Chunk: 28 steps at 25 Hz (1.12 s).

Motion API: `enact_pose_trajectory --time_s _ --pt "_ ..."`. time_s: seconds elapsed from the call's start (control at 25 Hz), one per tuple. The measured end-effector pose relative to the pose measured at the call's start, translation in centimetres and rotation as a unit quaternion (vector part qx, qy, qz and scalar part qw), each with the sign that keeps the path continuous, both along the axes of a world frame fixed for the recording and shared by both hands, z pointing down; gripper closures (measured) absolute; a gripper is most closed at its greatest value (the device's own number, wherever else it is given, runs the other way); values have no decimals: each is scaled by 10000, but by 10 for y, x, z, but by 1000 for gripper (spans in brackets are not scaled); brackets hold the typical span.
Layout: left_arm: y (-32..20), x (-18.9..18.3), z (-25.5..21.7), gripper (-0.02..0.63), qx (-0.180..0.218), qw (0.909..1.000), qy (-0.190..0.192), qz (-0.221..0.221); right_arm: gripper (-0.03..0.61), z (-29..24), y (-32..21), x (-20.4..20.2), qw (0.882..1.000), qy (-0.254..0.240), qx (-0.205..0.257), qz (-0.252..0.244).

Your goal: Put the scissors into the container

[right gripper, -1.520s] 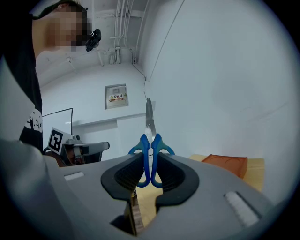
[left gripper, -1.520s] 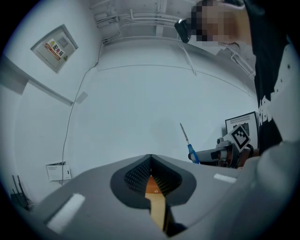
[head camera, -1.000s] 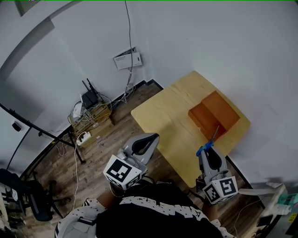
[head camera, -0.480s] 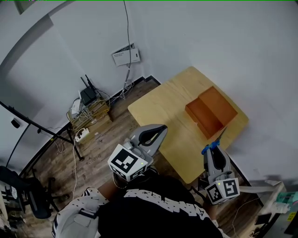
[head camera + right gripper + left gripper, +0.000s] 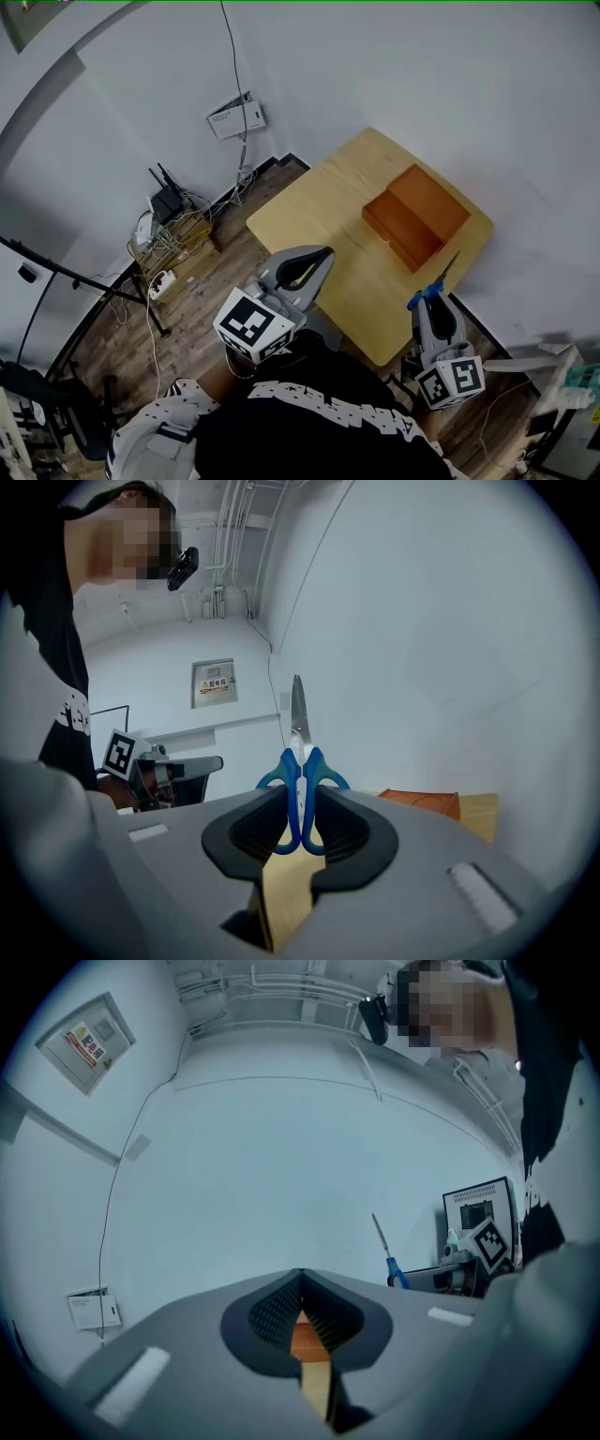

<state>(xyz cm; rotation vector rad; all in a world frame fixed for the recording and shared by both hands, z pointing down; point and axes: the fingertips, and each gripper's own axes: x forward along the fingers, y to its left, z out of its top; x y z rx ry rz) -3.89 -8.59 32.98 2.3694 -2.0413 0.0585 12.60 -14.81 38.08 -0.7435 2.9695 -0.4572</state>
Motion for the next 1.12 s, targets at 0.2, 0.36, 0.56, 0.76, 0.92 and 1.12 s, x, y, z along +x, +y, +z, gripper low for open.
enact_pose_trajectory --time_s 0.2,0.36,0.56,0.76,0.92,1.12 --pt "-4 -8 2 612 -1 9999 133 77 473 3 -4 -8 9999 122 -21 27" --pt "-17 -18 7 612 -6 9998 143 132 473 8 -15 -13 9995 287 -24 115" --pt "-43 -36 10 612 -16 9993 181 339 472 8 -33 -27 9984 419 -15 368" --pt "-71 -50 12 612 -97 9978 227 614 473 13 -54 -38 9963 580 -85 629" --pt "-91 -66 17 612 -169 9968 304 726 473 18 -69 -48 9943 681 -113 816" --pt "-113 -79 18 612 -193 9949 299 940 473 28 -86 -58 9909 814 -174 1062"
